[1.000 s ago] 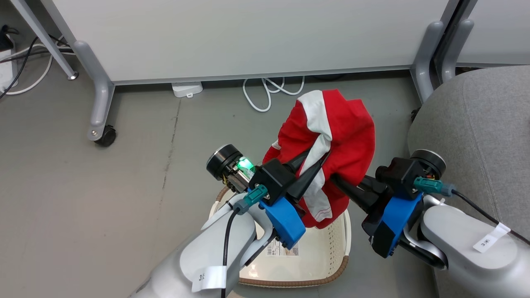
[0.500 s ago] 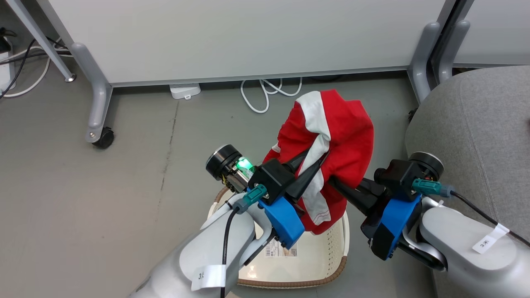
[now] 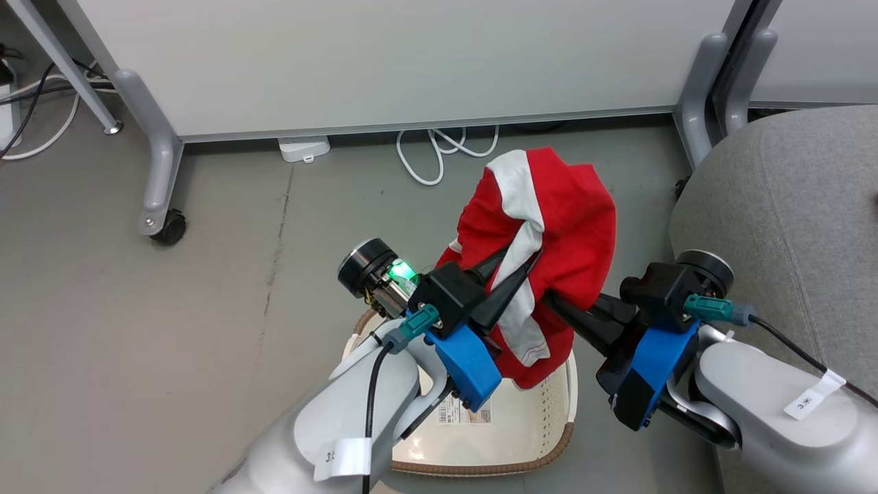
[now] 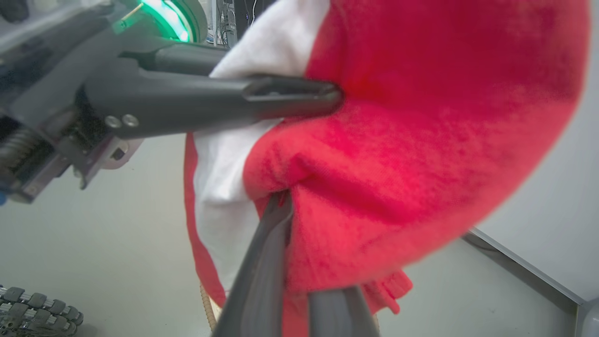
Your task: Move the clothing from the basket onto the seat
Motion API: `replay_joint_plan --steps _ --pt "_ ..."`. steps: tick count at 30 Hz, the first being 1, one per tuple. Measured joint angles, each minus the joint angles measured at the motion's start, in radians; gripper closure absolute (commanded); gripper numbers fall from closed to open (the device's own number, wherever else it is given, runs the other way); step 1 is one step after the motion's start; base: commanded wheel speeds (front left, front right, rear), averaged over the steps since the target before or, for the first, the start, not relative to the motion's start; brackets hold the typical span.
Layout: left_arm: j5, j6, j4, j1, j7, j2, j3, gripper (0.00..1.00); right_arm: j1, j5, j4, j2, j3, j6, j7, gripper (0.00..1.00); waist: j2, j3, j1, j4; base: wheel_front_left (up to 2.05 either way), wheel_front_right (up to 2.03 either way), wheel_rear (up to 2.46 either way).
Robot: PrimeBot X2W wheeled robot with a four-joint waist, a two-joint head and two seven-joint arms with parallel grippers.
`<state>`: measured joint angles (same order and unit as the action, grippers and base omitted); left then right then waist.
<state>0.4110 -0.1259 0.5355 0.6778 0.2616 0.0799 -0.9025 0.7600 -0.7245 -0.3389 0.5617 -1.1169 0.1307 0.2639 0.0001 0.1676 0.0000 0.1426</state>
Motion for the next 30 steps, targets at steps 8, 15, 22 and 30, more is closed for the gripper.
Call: replay_joint_plan --steps 8,15,22,30 --pt "-0.001 0.001 0.015 0.002 0.0 0.004 0.0 0.0 -0.003 0.003 0.007 0.0 0.025 0.0 0.0 1.0 0.0 0.003 0.0 -0.008 0.0 0.0 0.0" --pt "-0.006 0.003 0.015 0.004 0.0 0.009 0.002 0.0 -0.014 0.01 0.012 0.0 0.053 0.0 0.0 1.0 0.0 0.011 0.0 -0.016 0.0 0.0 0.0" --pt "-0.01 0.014 0.009 0.007 0.0 0.026 0.012 0.0 -0.028 0.022 0.022 -0.003 0.109 0.0 0.0 1.0 0.0 0.027 0.0 -0.04 0.0 0.0 0.0" --pt "-0.014 0.02 0.004 0.007 0.0 0.047 0.011 0.0 -0.072 0.084 0.028 -0.019 0.229 0.0 0.0 1.0 0.0 0.053 0.0 -0.1 0.0 0.0 0.0"
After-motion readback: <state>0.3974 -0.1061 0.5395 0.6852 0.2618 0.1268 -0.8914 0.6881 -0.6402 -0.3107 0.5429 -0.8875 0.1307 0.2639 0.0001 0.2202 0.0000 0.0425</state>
